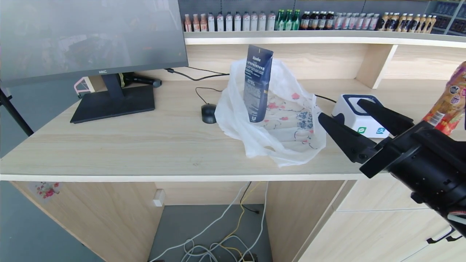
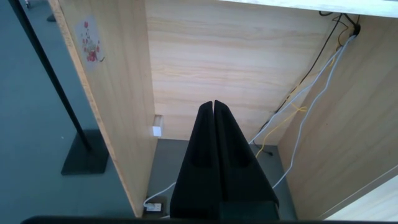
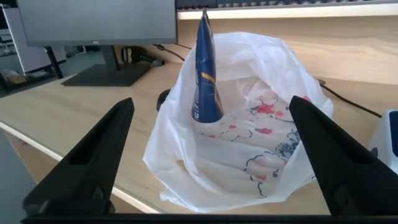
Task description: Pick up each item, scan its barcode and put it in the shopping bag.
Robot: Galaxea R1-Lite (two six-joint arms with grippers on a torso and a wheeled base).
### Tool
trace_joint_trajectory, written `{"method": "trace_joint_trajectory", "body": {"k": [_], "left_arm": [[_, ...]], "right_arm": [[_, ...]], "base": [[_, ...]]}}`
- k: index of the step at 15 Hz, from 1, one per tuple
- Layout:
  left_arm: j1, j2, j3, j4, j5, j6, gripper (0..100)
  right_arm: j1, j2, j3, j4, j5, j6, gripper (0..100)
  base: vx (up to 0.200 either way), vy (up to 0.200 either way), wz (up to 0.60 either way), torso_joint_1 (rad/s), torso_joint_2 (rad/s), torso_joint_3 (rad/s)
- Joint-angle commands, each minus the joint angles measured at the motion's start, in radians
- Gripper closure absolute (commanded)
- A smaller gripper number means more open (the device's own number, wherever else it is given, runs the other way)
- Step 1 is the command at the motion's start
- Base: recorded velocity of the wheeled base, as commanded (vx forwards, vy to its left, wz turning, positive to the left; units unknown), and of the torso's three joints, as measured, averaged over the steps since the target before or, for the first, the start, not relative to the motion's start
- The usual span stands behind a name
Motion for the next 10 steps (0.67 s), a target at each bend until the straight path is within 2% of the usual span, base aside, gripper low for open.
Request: {"method": "trace_joint_trajectory", "body": {"k": [1, 3, 10], "left_arm": [[0.000, 0.000, 0.000, 0.000, 0.000, 0.000, 100], [0.000, 0.000, 0.000, 0.000, 0.000, -0.001, 100], [0.000, 0.000, 0.000, 0.000, 0.000, 0.000, 100]], "right_arm": [[0.000, 0.016, -0.021, 0.000, 0.001, -0.001, 0], [0.002, 0.035, -0.033, -0.006, 0.002, -0.001, 0], [0.002, 0.031, -0.026, -0.014, 0.014, -0.003, 0]], "base": [[0.000, 0.000, 0.00, 0.000, 0.00, 0.000], [-0.200, 0.000, 0.00, 0.000, 0.00, 0.002], [0.000, 0.000, 0.00, 0.000, 0.00, 0.000]]}}
